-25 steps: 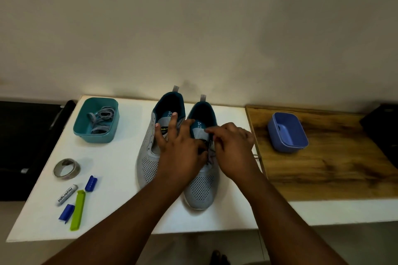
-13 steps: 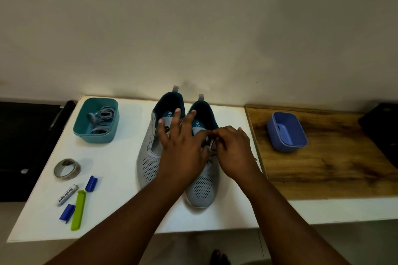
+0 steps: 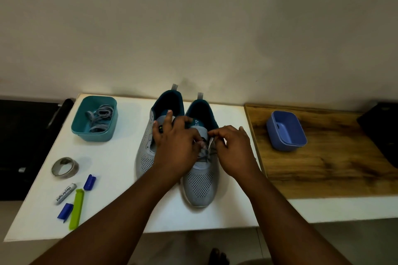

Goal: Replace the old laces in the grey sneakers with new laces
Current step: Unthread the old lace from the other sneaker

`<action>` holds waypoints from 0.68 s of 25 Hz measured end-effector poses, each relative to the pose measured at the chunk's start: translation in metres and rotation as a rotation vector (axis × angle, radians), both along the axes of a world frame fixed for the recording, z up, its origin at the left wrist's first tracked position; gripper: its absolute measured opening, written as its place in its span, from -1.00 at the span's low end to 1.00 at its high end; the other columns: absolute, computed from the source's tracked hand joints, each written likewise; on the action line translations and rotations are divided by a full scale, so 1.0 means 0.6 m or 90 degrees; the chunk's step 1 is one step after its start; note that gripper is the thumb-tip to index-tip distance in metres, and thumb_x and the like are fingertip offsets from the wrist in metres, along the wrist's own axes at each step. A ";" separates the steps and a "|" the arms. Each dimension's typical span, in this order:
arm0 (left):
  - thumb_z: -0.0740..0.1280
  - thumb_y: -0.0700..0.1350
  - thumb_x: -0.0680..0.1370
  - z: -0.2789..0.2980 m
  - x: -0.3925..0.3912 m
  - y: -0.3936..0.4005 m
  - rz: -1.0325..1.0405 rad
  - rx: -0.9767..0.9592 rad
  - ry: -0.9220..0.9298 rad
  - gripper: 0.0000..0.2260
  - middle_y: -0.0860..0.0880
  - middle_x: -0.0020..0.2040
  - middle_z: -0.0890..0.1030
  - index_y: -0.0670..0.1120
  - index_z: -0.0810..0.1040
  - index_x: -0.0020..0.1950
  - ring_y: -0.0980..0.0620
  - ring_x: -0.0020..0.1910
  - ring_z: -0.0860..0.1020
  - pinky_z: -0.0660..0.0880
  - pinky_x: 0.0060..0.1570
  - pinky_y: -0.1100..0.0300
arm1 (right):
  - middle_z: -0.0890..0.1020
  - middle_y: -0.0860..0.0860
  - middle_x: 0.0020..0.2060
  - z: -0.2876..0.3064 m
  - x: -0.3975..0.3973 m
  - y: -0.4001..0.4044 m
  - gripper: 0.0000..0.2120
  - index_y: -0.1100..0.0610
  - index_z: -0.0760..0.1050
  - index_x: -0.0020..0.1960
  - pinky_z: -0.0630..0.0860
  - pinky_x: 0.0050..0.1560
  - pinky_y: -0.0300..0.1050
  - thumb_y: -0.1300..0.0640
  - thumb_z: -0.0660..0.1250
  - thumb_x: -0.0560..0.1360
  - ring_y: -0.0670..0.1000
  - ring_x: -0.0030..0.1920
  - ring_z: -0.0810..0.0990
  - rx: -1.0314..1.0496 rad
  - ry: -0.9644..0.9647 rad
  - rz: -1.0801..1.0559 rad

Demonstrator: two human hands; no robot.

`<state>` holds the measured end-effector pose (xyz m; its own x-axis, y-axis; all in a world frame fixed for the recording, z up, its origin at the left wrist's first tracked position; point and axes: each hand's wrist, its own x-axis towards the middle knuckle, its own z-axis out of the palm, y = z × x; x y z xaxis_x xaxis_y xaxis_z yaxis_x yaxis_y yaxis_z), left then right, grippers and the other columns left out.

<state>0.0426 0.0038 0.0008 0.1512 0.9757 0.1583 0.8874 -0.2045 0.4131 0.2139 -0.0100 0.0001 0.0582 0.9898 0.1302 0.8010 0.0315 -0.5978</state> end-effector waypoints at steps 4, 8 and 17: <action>0.19 -0.02 0.52 0.050 -0.087 0.026 0.282 0.167 0.022 -0.70 -0.23 0.14 0.53 -0.20 0.58 0.04 -0.29 0.23 0.43 0.34 0.29 -0.21 | 0.68 -0.07 0.04 0.004 0.000 -0.002 -0.85 0.00 0.67 0.06 -0.01 0.61 0.01 0.12 0.32 0.63 -0.05 0.19 0.58 -0.003 0.018 -0.025; 0.24 -0.05 0.51 0.035 -0.075 0.006 0.206 0.144 -0.019 -0.69 -0.22 0.41 0.39 -0.09 0.50 0.23 -0.32 0.51 0.22 0.04 0.51 -0.34 | 0.67 -0.06 0.04 0.005 -0.008 -0.001 -0.81 0.00 0.67 0.09 -0.02 0.62 0.05 0.12 0.27 0.65 -0.05 0.17 0.58 -0.016 0.010 -0.017; 0.28 0.05 0.61 0.005 -0.016 0.003 0.090 0.155 0.019 -0.84 -0.02 0.35 0.50 0.08 0.62 0.09 -0.19 0.55 0.21 0.02 0.49 -0.33 | 0.69 -0.07 0.07 0.000 -0.004 -0.007 -0.89 -0.01 0.68 0.07 -0.06 0.58 -0.13 0.09 0.38 0.60 -0.05 0.26 0.57 0.012 0.023 -0.014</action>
<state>0.0331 0.0059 0.0040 0.0241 0.9212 0.3885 0.9252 -0.1677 0.3405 0.2114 -0.0140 0.0001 0.0847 0.9856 0.1460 0.7797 0.0257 -0.6256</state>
